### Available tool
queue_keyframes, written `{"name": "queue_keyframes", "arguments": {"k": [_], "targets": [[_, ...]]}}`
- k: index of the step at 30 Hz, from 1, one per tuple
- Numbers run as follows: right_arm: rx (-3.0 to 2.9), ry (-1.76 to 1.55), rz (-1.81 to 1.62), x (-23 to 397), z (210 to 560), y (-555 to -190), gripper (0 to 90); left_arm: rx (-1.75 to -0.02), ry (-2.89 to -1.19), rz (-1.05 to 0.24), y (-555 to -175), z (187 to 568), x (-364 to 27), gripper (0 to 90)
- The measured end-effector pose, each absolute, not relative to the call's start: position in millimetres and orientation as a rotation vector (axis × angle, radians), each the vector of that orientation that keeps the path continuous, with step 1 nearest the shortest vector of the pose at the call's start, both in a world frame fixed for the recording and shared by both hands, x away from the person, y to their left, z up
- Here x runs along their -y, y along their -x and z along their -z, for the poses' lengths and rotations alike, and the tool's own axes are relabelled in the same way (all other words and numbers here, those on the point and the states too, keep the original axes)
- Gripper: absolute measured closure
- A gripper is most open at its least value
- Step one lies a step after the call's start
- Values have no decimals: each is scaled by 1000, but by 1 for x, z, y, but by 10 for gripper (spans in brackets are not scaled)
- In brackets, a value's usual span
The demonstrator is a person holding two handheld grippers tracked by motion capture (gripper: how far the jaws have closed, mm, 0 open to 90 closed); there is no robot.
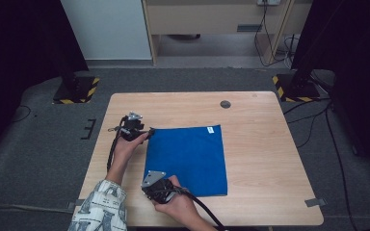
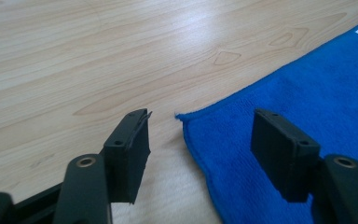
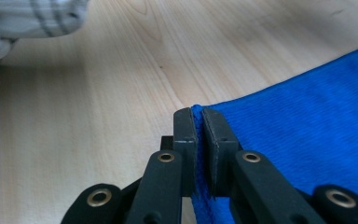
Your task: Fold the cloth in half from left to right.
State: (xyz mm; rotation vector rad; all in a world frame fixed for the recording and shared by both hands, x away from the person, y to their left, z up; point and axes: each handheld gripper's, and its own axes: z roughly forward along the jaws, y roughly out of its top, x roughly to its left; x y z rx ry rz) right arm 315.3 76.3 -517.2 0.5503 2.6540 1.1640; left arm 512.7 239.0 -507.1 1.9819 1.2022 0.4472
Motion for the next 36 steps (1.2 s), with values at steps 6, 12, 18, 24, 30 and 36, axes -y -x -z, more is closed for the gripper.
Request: {"name": "queue_keyframes", "arguments": {"k": [6, 12, 18, 24, 30, 36], "targets": [[-2651, -533, -1149, -79, 518, -310, 848, -1230, -1974, -412, -525, 520, -239, 409], [-2653, -599, -1189, -76, 519, -313, 849, -1241, -1998, -406, -529, 531, -240, 455], [-2650, -602, -1202, -76, 519, -313, 848, -1198, -2014, -367, -528, 530, -237, 727], [-2644, -608, -1212, -74, 517, -314, 846, -1140, -2000, -365, -524, 522, -235, 880], [-2624, -630, -1258, -68, 514, -315, 846, -1119, -1983, -361, -523, 512, -227, 885], [-2591, -643, -1303, -60, 510, -315, 852, -1144, -1969, -337, -526, 504, -222, 886]]}}
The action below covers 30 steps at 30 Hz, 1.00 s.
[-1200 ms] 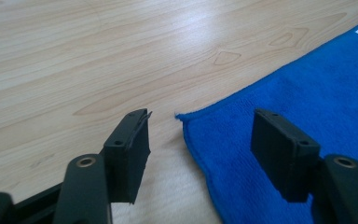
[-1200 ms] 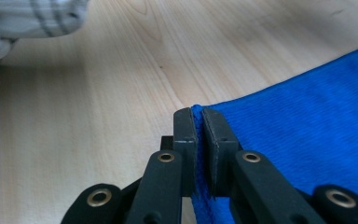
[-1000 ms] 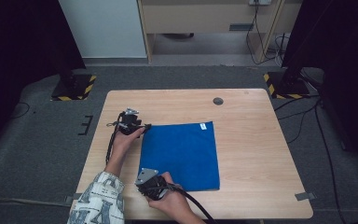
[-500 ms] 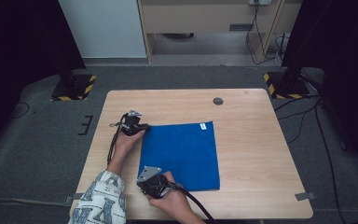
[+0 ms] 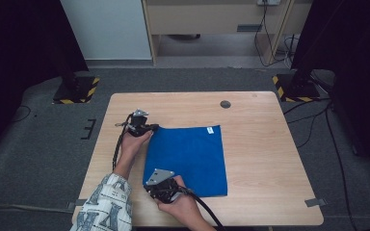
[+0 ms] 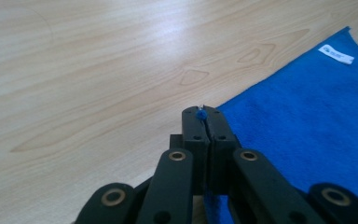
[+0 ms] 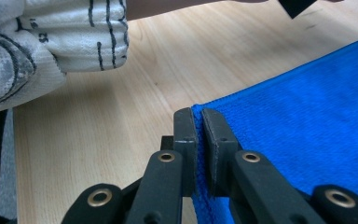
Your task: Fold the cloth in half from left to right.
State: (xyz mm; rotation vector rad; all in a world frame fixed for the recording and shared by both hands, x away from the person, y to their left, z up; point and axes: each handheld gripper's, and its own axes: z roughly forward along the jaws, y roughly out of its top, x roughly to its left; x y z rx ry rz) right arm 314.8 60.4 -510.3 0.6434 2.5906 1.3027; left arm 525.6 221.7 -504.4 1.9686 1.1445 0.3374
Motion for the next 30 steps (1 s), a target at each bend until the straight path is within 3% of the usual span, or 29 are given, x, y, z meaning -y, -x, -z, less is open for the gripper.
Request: {"name": "queue_keyframes", "arguments": {"k": [13, 30], "targets": [[-2522, -651, -1386, -49, 493, -311, 871, -1137, -1986, -364, -527, 473, -212, 889], [-2477, -639, -1413, -60, 484, -300, 880, -1164, -1970, -374, -526, 463, -226, 891]]}}
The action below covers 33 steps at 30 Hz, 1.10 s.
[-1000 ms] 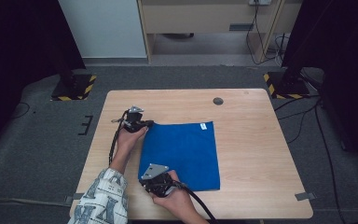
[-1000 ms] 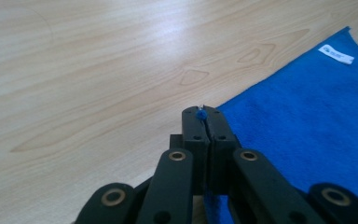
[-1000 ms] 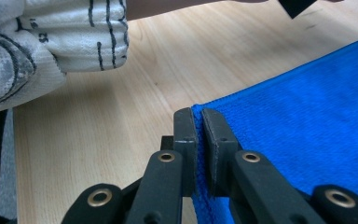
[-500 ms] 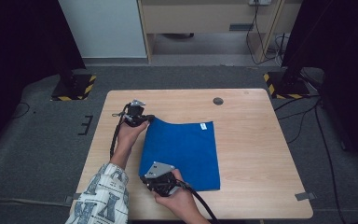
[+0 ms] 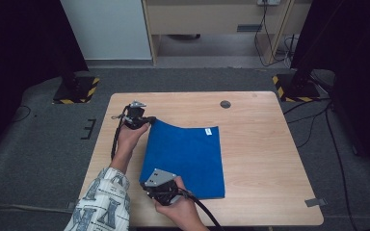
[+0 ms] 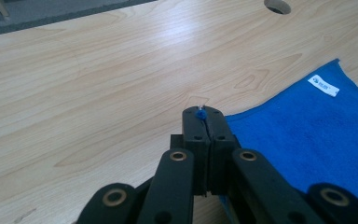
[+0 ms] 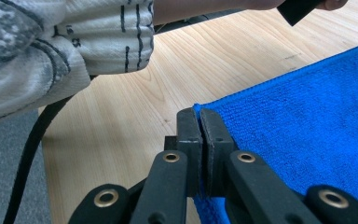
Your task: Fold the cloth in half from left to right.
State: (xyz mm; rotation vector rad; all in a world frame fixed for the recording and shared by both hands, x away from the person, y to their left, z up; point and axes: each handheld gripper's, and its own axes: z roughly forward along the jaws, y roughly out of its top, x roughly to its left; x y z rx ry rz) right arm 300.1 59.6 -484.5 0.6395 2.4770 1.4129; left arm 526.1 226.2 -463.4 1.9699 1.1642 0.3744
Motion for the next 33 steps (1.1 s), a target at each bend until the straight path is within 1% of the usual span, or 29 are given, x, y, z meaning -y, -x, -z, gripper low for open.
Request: {"name": "queue_keyframes", "arguments": {"k": [17, 25, 28, 33], "targets": [[-2476, -606, -1440, -78, 476, -295, 881, -1191, -1951, -385, -520, 458, -252, 891], [-2493, -616, -1503, -97, 470, -296, 877, -1200, -1964, -432, -514, 451, -273, 891], [-2482, -619, -1506, -95, 465, -298, 876, -1198, -1955, -425, -515, 448, -268, 890], [-2461, -662, -1486, -71, 467, -302, 875, -1196, -1946, -402, -520, 453, -246, 890]]}}
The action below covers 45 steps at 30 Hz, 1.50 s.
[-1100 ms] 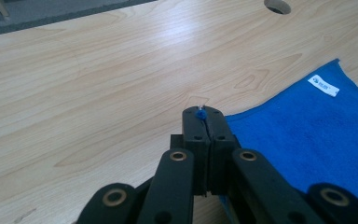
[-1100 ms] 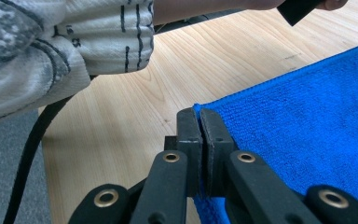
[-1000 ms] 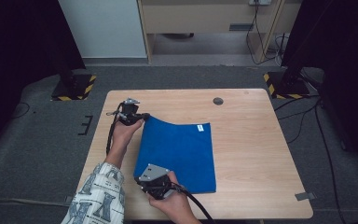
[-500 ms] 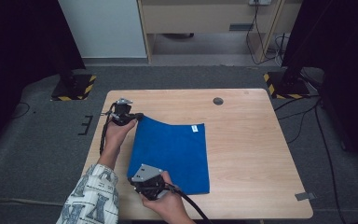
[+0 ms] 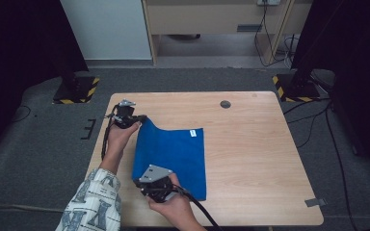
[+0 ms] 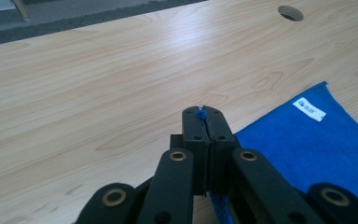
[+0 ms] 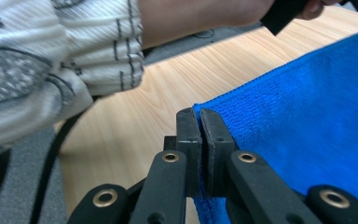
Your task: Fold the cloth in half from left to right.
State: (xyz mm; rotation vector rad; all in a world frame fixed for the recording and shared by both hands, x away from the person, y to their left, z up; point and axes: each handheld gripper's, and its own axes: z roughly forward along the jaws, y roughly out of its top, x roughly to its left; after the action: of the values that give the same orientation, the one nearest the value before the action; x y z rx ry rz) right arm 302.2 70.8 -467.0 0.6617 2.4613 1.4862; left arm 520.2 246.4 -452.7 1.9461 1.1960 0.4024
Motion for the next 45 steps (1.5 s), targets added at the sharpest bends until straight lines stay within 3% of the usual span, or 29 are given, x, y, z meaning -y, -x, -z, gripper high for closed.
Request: {"name": "queue_keyframes", "arguments": {"k": [16, 45], "targets": [[-2403, -789, -1457, 7, 468, -300, 876, -1105, -2005, -390, -526, 453, -158, 887], [-2436, -831, -1346, 39, 491, -292, 873, -1073, -2001, -293, -533, 478, -112, 887]]}}
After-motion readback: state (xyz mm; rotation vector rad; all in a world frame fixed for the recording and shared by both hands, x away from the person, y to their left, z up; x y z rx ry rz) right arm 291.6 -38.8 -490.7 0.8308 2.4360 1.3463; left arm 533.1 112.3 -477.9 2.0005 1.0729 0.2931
